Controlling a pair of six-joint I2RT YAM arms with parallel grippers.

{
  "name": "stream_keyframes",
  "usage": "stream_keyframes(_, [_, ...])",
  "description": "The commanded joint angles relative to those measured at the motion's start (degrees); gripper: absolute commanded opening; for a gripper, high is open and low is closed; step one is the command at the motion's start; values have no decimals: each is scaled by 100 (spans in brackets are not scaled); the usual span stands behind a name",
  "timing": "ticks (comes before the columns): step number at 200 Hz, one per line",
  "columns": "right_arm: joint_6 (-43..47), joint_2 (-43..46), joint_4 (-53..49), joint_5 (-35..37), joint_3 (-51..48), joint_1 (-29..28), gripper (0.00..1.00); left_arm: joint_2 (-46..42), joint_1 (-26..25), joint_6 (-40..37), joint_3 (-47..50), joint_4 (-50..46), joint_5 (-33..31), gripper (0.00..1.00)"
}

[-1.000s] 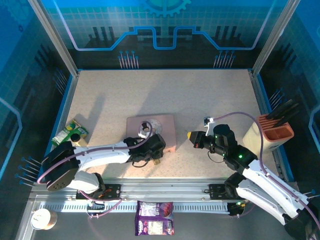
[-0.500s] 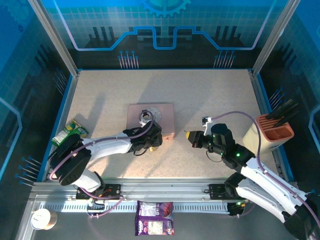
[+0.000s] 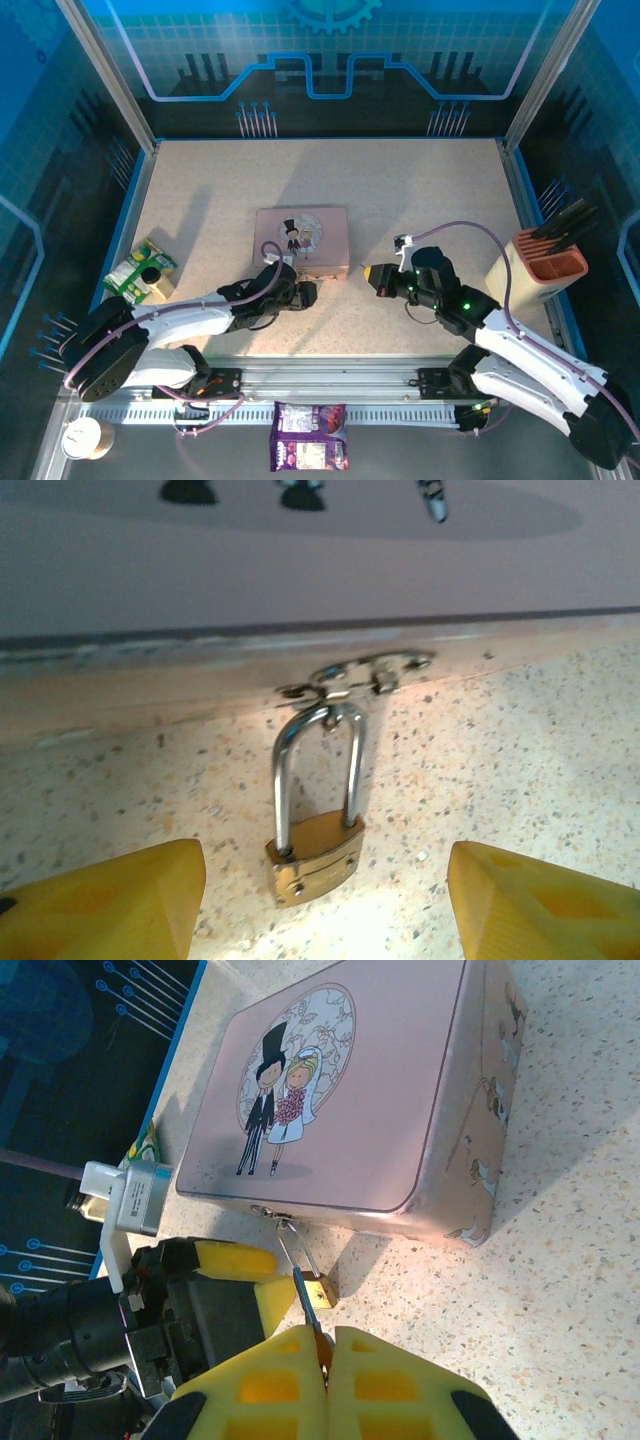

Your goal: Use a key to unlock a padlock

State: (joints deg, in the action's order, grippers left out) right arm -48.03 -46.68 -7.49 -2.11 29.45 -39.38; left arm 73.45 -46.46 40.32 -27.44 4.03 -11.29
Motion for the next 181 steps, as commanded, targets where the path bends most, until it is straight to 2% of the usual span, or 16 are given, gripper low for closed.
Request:
stream_keyframes(1, [-89,-15,203,201,91,-162,0,275,-13,-156,65,708,135,66])
stream_keyframes(95, [-204,-166,364,264,51,-322,0,1160,-169,20,-8,1191,-243,64])
stream_keyframes(124, [-212,-141,336,271,38,-318,0,1098,-174,170,79,1038,-438,58])
stream_keyframes(181, [-268,-140,353,240,-8,-334,0,801,-171,93,267,979,-454,36])
